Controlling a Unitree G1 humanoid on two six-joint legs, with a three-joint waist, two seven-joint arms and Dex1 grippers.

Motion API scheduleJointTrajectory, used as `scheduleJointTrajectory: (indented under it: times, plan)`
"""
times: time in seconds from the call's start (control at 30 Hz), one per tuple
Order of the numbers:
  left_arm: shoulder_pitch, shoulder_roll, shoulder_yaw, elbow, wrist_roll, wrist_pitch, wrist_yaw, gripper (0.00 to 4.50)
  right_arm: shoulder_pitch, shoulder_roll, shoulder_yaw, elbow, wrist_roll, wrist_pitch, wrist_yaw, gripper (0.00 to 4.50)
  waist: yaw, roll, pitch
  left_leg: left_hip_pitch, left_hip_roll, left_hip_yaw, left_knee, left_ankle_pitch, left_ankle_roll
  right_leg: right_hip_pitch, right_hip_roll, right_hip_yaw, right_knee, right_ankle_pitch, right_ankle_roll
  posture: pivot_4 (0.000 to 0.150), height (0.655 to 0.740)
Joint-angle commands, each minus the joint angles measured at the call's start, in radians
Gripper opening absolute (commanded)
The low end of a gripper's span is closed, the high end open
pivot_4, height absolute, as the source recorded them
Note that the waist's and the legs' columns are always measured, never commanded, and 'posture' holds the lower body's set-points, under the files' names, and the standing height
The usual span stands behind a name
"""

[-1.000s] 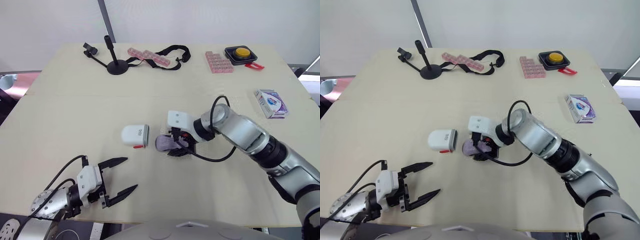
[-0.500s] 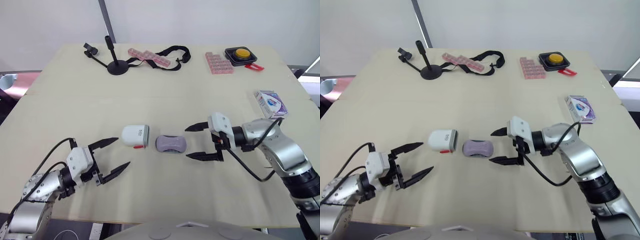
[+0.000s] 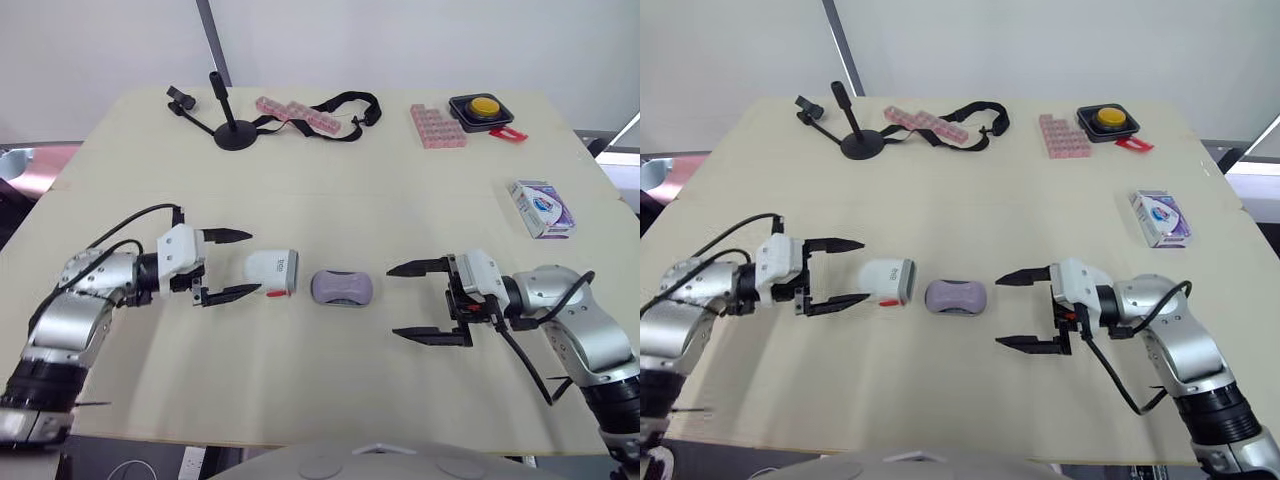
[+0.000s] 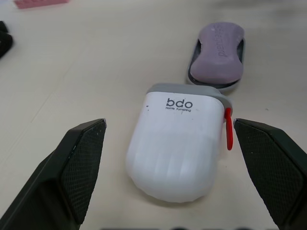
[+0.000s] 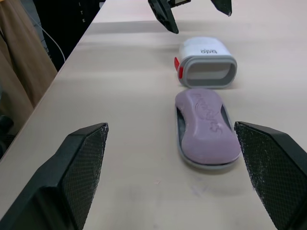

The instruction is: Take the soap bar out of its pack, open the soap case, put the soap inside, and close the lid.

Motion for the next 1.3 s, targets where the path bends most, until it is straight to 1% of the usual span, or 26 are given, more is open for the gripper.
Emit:
scheduleJointTrajectory:
  times: [0.03, 0.2, 0.37, 0.57, 0.8, 1.3]
  plan:
    - [-0.079, 0.014, -0.041, 0.064, 0.021, 0.023, -0.074, 4.50, 0.033, -0.001, -0.016, -0.026, 0.017, -0.042, 0.002, 4.48, 0.000, 0.000, 0.000, 0.000, 0.000, 0.000, 0.000, 0.000, 0.000, 0.000, 0.000, 0.000, 0.000, 0.000, 0.000, 0.150, 0.7096]
    - [-0.171, 0.010, -0.105, 0.152, 0.046, 0.023, -0.189, 4.50, 0.070, -0.004, -0.022, -0.047, 0.012, -0.050, -0.025, 4.48, -0.002, 0.000, 0.000, -0.001, 0.000, 0.000, 0.001, 0.000, 0.000, -0.001, 0.000, 0.000, 0.001, 0.000, 0.000, 0.150, 0.7096]
    - [-0.212, -0.016, -0.137, 0.197, 0.070, 0.004, -0.228, 4.50, 0.081, -0.019, -0.027, -0.054, 0.006, -0.049, -0.038, 4.48, 0.001, 0.000, 0.000, -0.002, 0.000, 0.000, 0.001, 0.000, 0.000, -0.001, 0.000, 0.000, 0.001, 0.000, 0.000, 0.150, 0.7096]
    - [-0.231, -0.068, -0.163, 0.233, 0.122, -0.055, -0.201, 4.50, 0.092, -0.040, -0.033, -0.057, 0.006, -0.046, -0.050, 4.48, 0.002, 0.000, 0.000, -0.003, 0.000, 0.000, 0.002, -0.001, 0.001, 0.000, 0.000, -0.001, 0.001, 0.000, 0.000, 0.150, 0.7096]
    - [-0.238, -0.097, -0.174, 0.294, 0.184, -0.133, -0.158, 4.50, 0.089, -0.050, -0.027, -0.061, 0.007, -0.041, -0.059, 4.48, 0.003, 0.000, 0.000, -0.003, 0.000, -0.001, 0.002, -0.001, 0.001, 0.000, 0.000, -0.002, 0.000, 0.000, 0.000, 0.150, 0.7096]
    - [-0.227, -0.114, -0.171, 0.304, 0.189, -0.156, -0.133, 4.50, 0.080, -0.063, -0.023, -0.041, 0.006, -0.041, -0.048, 4.48, 0.003, 0.000, 0.000, -0.003, 0.000, -0.001, 0.003, -0.001, 0.002, 0.000, -0.001, -0.002, 0.002, 0.000, 0.000, 0.150, 0.7096]
